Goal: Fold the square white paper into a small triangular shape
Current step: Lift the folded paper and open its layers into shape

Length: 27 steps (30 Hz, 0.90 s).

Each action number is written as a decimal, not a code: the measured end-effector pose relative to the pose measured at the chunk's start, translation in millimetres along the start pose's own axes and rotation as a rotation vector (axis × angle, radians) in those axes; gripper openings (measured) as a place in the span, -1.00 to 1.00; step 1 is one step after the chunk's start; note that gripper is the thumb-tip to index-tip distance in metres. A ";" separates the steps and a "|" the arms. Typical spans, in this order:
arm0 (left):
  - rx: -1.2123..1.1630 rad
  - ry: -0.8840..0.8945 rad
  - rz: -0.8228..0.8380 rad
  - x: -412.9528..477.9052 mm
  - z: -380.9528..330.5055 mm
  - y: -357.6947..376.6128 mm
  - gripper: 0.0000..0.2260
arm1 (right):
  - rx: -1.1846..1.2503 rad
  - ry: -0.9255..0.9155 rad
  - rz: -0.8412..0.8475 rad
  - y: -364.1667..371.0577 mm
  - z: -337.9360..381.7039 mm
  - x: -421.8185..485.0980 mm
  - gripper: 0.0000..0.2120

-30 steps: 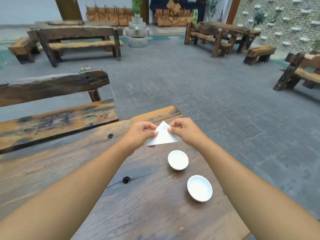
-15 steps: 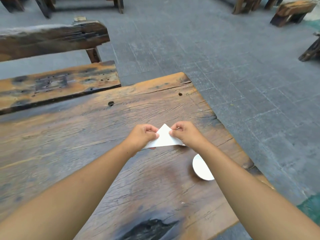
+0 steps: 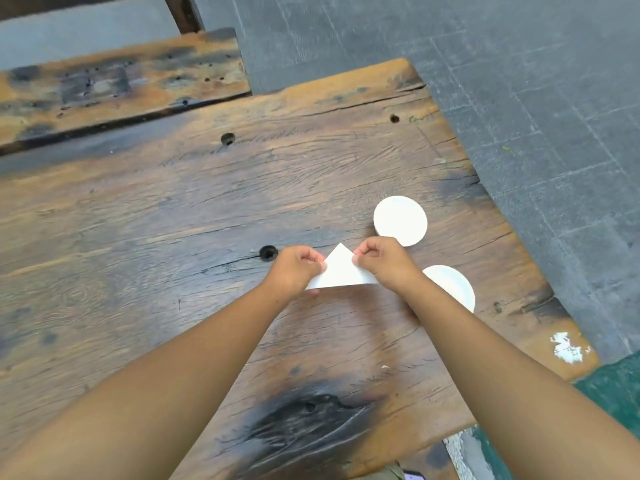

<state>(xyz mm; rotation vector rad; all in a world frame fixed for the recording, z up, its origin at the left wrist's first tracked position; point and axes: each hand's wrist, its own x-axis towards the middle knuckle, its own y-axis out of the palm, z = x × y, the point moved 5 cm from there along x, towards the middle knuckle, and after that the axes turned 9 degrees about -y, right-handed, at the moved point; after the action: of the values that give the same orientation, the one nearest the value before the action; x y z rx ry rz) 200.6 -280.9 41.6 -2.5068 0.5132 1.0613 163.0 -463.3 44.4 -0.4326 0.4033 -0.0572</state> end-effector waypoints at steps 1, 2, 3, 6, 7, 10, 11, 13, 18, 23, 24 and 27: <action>0.001 -0.018 -0.001 5.8 5.1 1.8 -0.95 | -0.018 0.014 0.000 2.2 -7.1 1.9 -0.90; -0.001 -0.035 0.002 11.4 9.9 4.2 -0.93 | -0.041 0.024 -0.006 4.0 -13.7 4.2 -0.90; -0.005 -0.051 0.004 16.6 14.5 6.7 -0.91 | -0.062 0.029 -0.011 5.6 -19.8 6.3 -0.89; 0.017 -0.073 -0.010 31.5 25.4 14.0 -0.87 | -0.114 0.040 -0.011 9.3 -33.7 12.4 -0.83; 0.029 -0.078 -0.019 36.1 29.5 16.1 -0.85 | -0.143 0.045 -0.008 10.7 -38.0 14.0 -0.83; 0.041 -0.097 -0.037 46.9 40.6 23.3 -0.83 | -0.207 0.047 -0.007 14.7 -50.0 17.0 -0.82; 0.045 -0.103 -0.043 49.2 43.4 25.2 -0.82 | -0.202 0.051 -0.005 16.5 -53.8 18.0 -0.83; 0.068 -0.107 -0.058 53.7 46.2 28.2 -0.81 | -0.192 0.059 -0.012 19.2 -60.8 21.1 -0.87; 0.189 -0.058 -0.125 59.9 49.0 31.3 -0.82 | -0.314 0.001 -0.044 21.3 -68.3 28.2 -0.82; 0.380 0.026 -0.213 58.6 48.1 33.8 -0.92 | -0.333 -0.004 -0.049 25.3 -72.2 30.1 -0.79; 0.433 0.049 -0.227 58.1 46.9 34.5 -0.92 | -0.326 0.006 -0.055 25.7 -73.3 30.7 -0.78; 0.497 0.077 -0.242 58.2 46.3 34.9 -0.91 | -0.327 0.030 -0.057 28.5 -76.5 33.3 -0.81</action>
<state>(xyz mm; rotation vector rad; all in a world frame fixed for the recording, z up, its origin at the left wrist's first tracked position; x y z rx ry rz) 194.4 -300.3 -37.9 -2.1066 0.4188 0.6518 162.8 -472.3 -43.3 -0.7663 0.4309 -0.0537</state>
